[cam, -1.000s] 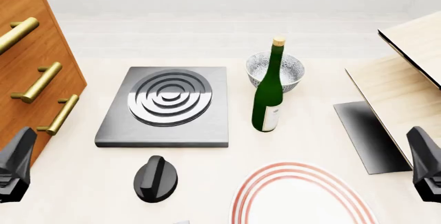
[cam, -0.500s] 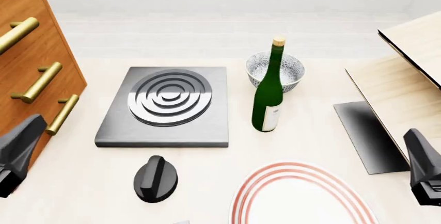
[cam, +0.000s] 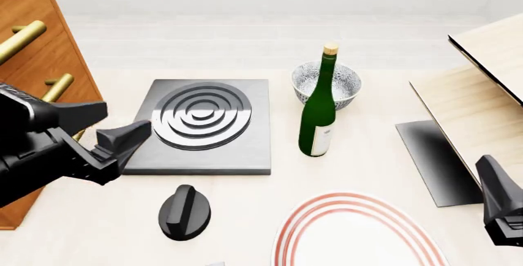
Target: Turn on the stove.
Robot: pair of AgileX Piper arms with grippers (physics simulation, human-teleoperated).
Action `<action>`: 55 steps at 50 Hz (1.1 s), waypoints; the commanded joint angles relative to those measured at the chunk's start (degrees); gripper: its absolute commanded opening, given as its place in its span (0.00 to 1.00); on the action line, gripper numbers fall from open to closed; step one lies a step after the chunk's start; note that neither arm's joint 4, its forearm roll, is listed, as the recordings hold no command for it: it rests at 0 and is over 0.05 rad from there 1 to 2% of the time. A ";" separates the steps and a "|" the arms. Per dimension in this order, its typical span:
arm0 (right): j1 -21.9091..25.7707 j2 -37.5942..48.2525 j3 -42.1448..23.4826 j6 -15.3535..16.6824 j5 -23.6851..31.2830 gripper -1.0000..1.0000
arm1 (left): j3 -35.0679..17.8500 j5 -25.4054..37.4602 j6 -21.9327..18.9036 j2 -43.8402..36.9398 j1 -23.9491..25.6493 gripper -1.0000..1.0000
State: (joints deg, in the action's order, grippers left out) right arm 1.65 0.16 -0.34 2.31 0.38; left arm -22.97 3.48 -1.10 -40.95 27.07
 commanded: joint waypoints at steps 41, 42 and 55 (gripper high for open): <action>0.20 0.96 0.30 0.61 -0.45 1.00 | -4.01 -12.05 5.10 -38.77 7.15 1.00; 0.18 0.97 0.30 0.68 -0.44 1.00 | -3.93 -12.46 5.03 -39.12 6.89 1.00; 0.20 1.25 0.31 0.78 -0.60 1.00 | -2.48 -16.54 2.87 -42.94 6.24 1.00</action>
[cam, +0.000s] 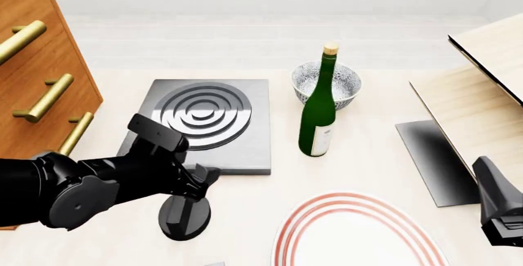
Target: Turn on the stove.
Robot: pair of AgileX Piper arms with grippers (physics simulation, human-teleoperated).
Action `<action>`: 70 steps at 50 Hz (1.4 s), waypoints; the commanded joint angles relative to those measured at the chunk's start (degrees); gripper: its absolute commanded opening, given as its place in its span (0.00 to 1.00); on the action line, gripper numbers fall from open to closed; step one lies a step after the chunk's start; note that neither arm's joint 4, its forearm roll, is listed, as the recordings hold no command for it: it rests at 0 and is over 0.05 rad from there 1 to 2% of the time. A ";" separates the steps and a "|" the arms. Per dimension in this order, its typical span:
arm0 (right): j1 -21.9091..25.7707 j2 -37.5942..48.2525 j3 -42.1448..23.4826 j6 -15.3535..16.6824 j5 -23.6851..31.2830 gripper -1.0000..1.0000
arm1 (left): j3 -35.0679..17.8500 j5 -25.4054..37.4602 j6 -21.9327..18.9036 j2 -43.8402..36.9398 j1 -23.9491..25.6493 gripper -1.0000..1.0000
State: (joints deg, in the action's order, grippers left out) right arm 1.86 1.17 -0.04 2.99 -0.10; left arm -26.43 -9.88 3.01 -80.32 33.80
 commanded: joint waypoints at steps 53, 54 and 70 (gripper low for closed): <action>0.04 1.27 0.02 0.36 -0.66 1.00 | 10.42 -14.58 -5.47 -6.06 -10.62 1.00; 0.02 1.24 0.02 0.34 -0.61 1.00 | 10.70 -14.87 -5.56 -6.02 -10.63 1.00; 0.11 1.27 0.02 0.55 -0.59 1.00 | 14.29 -12.48 -5.56 1.90 -9.87 1.00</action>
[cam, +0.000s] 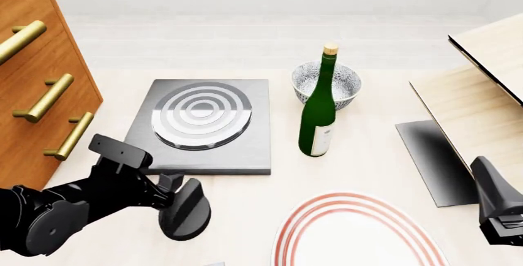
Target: Turn on the stove.
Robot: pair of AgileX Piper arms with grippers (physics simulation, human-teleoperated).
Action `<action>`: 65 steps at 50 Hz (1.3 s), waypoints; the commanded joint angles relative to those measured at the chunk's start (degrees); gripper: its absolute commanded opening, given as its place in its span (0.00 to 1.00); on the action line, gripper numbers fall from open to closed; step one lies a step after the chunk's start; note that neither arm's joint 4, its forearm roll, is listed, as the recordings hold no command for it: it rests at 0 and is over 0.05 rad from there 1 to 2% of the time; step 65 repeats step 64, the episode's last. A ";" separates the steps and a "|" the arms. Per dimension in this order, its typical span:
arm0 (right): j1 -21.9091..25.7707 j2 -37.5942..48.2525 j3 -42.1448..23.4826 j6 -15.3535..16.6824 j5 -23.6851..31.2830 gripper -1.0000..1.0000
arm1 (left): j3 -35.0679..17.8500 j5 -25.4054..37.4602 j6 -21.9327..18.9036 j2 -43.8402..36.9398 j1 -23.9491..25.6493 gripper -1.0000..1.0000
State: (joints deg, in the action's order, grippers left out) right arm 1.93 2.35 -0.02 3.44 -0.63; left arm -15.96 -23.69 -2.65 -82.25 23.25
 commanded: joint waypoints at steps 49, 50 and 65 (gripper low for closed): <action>0.33 -0.33 0.00 -0.11 0.24 1.00 | 9.22 33.74 3.61 51.82 1.98 1.00; 0.34 -0.29 0.00 -0.10 0.22 1.00 | 8.19 36.26 3.31 54.01 1.75 1.00; 0.57 -0.20 0.00 0.22 0.20 1.00 | 0.26 50.16 3.31 64.83 -0.53 1.00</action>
